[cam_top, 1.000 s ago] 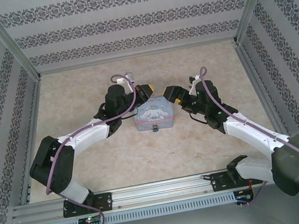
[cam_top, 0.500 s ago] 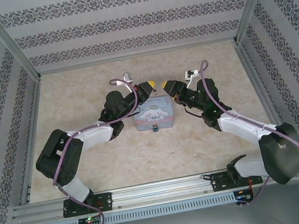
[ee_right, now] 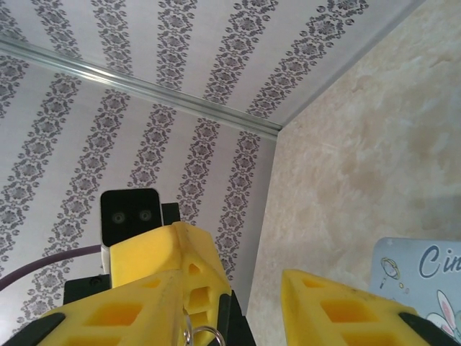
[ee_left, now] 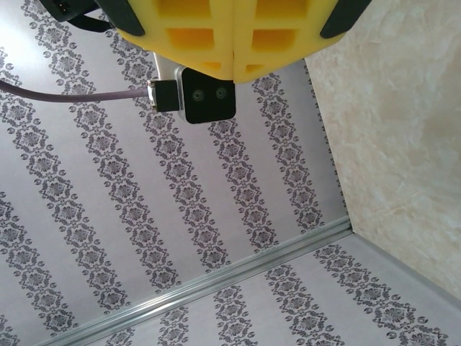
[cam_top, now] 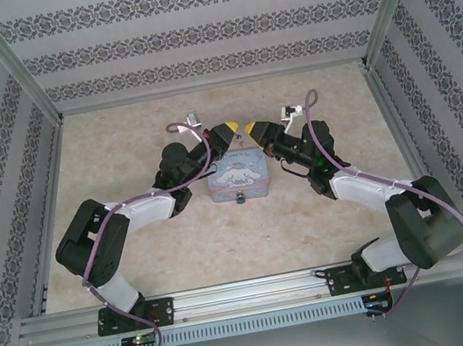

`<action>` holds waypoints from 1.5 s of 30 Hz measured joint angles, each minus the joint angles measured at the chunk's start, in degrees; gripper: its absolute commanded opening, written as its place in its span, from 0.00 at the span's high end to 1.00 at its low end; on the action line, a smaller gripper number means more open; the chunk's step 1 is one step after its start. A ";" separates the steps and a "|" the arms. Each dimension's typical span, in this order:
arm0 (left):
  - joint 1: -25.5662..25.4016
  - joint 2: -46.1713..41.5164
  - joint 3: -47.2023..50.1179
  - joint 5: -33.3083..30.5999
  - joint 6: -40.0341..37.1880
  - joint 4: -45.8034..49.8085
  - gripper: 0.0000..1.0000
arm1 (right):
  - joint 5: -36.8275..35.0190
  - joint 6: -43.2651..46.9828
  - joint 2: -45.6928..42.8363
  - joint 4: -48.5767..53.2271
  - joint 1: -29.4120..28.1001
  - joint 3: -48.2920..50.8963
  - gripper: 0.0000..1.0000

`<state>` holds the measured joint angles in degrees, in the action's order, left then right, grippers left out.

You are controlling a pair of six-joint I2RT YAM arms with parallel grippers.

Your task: Unlock the padlock with the key

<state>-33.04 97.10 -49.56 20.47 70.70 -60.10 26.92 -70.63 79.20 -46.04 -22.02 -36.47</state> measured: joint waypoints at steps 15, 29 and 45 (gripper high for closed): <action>-0.37 0.70 0.00 -0.90 1.66 -0.83 1.00 | 0.17 -1.25 2.34 -3.37 -2.25 -0.26 0.67; -0.37 1.33 0.00 -1.09 1.84 -0.81 1.00 | 0.68 -1.31 3.02 -5.25 -2.99 -0.26 0.70; -0.37 1.64 0.00 -1.27 2.05 -0.81 1.00 | 1.05 -1.70 3.85 -6.97 -2.99 -0.13 0.81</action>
<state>-33.41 98.74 -49.56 19.20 72.75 -60.90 27.97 -72.34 83.05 -53.01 -25.02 -36.60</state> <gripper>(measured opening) 0.052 0.193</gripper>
